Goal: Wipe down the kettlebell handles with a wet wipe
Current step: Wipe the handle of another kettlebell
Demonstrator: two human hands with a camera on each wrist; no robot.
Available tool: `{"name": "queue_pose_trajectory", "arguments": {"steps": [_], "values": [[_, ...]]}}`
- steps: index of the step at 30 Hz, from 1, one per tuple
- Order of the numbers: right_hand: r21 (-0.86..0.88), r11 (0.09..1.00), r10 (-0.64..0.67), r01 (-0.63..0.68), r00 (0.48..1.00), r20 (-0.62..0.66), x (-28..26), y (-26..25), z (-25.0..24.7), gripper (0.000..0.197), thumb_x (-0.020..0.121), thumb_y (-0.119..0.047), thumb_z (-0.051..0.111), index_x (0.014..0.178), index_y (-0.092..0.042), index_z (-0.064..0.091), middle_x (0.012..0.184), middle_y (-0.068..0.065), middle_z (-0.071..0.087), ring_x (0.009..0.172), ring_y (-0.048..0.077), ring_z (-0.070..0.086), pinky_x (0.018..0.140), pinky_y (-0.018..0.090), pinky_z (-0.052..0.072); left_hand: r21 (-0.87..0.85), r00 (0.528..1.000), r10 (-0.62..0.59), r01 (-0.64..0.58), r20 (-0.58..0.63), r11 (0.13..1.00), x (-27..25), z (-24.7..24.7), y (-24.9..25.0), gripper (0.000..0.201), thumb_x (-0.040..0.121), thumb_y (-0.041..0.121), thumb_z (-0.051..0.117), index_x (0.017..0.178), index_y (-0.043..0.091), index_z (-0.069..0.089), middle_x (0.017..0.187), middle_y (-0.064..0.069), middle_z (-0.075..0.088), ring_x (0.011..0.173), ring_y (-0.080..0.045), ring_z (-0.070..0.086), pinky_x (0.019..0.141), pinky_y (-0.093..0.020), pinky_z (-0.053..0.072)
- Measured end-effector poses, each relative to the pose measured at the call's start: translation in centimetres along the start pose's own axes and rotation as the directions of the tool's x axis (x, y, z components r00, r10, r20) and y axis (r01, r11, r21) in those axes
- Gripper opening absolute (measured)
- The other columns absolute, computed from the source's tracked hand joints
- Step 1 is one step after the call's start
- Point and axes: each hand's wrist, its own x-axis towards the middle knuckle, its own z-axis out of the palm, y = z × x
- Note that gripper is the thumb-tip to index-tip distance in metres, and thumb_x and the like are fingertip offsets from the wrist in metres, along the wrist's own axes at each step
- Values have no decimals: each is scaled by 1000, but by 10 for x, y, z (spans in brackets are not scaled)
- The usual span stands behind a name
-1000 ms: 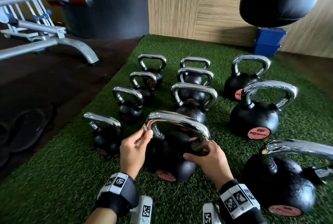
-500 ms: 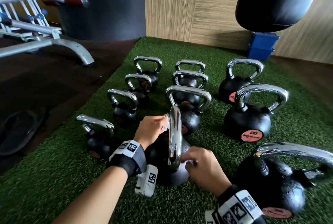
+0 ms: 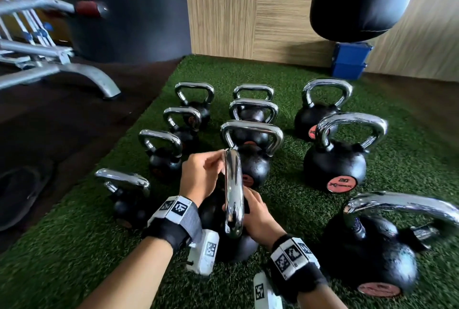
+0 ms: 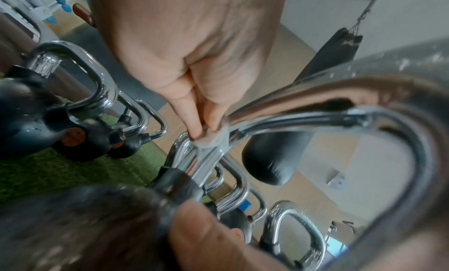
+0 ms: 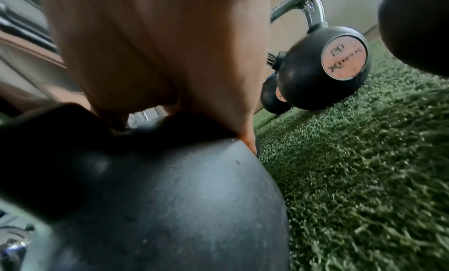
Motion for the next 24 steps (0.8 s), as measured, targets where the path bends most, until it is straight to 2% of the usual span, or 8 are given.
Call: {"name": "queue_pose_trajectory", "arguments": {"steps": [2, 4, 6, 9, 11, 16, 21, 24], "values": [[-12, 1000, 3, -3, 1000, -3, -1, 0, 0, 75, 91, -28, 68, 156, -25, 30, 158, 4, 30, 147, 24, 26, 123, 38, 19, -40, 1000, -14, 14, 1, 999, 2, 0, 1, 16, 85, 33, 66, 95, 46, 69, 87, 3, 75, 80, -1, 69, 85, -32, 60], [-1, 1000, 11, -11, 1000, -18, -2, -2, 0, 74, 91, -30, 69, 155, -25, 31, 158, 4, 30, 147, 24, 26, 123, 38, 20, -81, 996, -64, 69, 66, 994, 4, -3, 3, 11, 86, 29, 65, 86, 35, 74, 84, -3, 77, 91, -18, 76, 92, -46, 60], [9, 1000, 15, -15, 1000, -25, -3, -3, 0, 73, 92, -34, 69, 155, -25, 32, 158, 3, 31, 147, 24, 27, 122, 39, 21, -154, 986, -103, 123, 133, 980, 7, -7, 6, 20, 90, 22, 70, 72, 30, 74, 84, -1, 75, 86, -21, 73, 94, -54, 58], [10, 1000, 16, -15, 999, -33, -3, -3, 1, 75, 91, -31, 71, 155, -24, 33, 158, 5, 31, 147, 23, 27, 122, 38, 22, -387, 973, -159, 212, 165, 897, 7, -16, 17, 24, 92, 10, 74, 90, 32, 81, 99, -2, 80, 90, -8, 74, 82, -30, 63], [11, 1000, 19, -19, 999, -39, -4, -3, 1, 75, 90, -29, 71, 154, -23, 34, 157, 6, 32, 147, 23, 28, 122, 37, 22, -458, 969, -164, 232, 183, 858, 2, -23, 23, 31, 93, 4, 69, 91, 33, 82, 100, 1, 80, 91, -9, 76, 76, -20, 60], [31, 999, 27, -26, 999, -29, -5, -4, 0, 74, 90, -27, 71, 154, -23, 34, 157, 6, 31, 147, 23, 27, 122, 39, 22, -467, 961, -161, 252, 226, 848, -14, -37, 35, 20, 88, 6, 75, 103, 18, 80, 99, -4, 81, 91, -17, 77, 79, -25, 62], [23, 999, 29, -28, 999, -30, -5, -5, 0, 74, 90, -29, 71, 155, -24, 33, 158, 5, 31, 147, 23, 26, 122, 38, 21, -433, 956, -221, 286, 193, 855, -20, -37, 48, 15, 88, 6, 76, 94, 19, 80, 90, -4, 81, 83, -14, 77, 72, -21, 61], [36, 998, 51, -49, 998, -30, -5, -5, 0, 74, 90, -31, 70, 155, -26, 33, 158, 2, 30, 147, 23, 26, 122, 36, 21, -451, 916, -265, 382, 302, 807, -33, -46, 47, 14, 86, 4, 76, 98, 9, 79, 90, -8, 81, 83, -14, 78, 67, -19, 60]]}}
